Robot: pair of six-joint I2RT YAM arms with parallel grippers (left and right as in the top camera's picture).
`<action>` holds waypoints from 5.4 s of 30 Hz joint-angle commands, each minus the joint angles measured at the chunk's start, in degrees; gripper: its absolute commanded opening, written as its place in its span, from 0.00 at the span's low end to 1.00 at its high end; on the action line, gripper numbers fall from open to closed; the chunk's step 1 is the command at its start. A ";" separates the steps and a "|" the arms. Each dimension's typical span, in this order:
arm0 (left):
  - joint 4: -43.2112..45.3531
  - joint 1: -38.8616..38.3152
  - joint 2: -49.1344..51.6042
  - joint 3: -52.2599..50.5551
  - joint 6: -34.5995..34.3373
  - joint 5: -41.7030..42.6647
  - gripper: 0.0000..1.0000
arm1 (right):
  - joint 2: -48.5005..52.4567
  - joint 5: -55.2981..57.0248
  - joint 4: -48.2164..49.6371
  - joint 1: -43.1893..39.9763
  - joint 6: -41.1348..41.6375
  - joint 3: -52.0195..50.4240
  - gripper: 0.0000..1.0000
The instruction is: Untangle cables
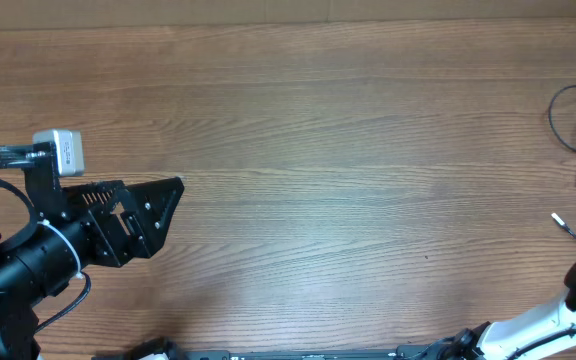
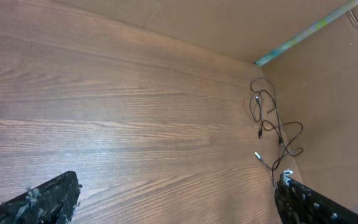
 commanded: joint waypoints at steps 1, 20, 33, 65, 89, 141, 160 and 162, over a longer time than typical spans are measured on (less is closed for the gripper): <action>1.57 0.24 0.13 0.74 1.22 0.17 1.00 | -0.92 -7.98 1.49 3.56 -9.49 1.25 1.00; 16.09 0.24 0.11 0.76 3.76 -0.72 1.00 | -20.48 -29.44 3.61 24.63 -26.25 1.25 1.00; 11.72 0.17 -2.27 0.33 7.80 -24.98 0.69 | -34.25 -4.68 -17.16 42.80 -48.50 0.94 1.00; 31.26 -5.66 -11.58 -35.21 -29.90 -20.87 1.00 | -37.64 6.25 -29.94 46.40 -48.52 -20.63 1.00; 52.78 -5.73 -17.62 -36.24 -24.24 -28.46 1.00 | -19.76 6.25 -29.90 46.40 -48.52 -20.63 1.00; 93.81 -20.24 -60.37 -103.30 -17.84 -63.56 1.00 | -19.34 6.25 -29.92 46.40 -48.52 -20.63 1.00; 83.95 -20.24 -60.37 -103.30 4.57 -51.80 0.99 | -19.34 6.25 -29.90 46.40 -48.52 -20.63 1.00; 83.93 -20.24 -60.37 -103.30 5.55 -51.45 1.00 | -19.34 6.25 -29.90 46.40 -48.52 -20.63 1.00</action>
